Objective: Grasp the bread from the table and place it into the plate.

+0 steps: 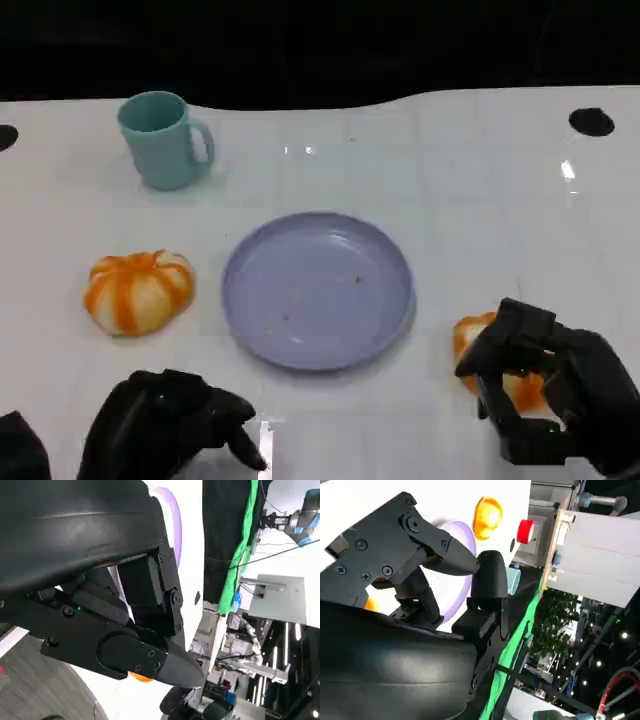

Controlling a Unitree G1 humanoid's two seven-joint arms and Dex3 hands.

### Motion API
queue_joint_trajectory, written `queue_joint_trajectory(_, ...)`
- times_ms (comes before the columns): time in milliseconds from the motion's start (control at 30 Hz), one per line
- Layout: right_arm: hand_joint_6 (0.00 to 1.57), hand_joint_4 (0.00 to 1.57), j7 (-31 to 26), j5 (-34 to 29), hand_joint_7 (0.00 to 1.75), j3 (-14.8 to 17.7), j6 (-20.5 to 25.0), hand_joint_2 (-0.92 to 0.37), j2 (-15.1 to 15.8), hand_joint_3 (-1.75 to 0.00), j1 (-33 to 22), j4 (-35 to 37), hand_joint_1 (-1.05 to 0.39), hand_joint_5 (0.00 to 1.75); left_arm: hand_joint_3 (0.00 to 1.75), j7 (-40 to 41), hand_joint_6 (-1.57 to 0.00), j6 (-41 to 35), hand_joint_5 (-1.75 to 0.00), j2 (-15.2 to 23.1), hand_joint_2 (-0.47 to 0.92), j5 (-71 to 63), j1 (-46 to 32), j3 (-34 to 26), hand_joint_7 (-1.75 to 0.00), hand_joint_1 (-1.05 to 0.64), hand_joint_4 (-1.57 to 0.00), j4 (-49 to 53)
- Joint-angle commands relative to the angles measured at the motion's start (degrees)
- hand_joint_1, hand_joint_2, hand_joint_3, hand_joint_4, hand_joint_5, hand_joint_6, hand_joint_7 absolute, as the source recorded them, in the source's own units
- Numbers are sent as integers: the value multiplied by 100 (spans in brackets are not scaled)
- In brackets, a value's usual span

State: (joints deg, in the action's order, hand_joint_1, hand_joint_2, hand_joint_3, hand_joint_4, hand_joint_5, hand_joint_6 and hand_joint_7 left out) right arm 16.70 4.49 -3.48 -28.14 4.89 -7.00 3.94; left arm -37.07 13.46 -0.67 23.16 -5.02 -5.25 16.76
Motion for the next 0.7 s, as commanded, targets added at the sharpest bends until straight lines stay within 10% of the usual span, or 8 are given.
queue_joint_trajectory(33, 77, 82, -21, 63, 132, 16, 45, -40, 0, -124, -2, -57, -28, 175, 0, 3, -156, -50, -85, 90, 84, 41, 46, -57, 0, -93, -128, 31)
queue_joint_trajectory(700, 77, 82, -5, 80, 131, 31, 33, -42, 7, -121, 44, -3, -28, 175, 0, -16, -156, 29, -85, 80, 84, 26, 127, -69, 0, -93, -129, 157)
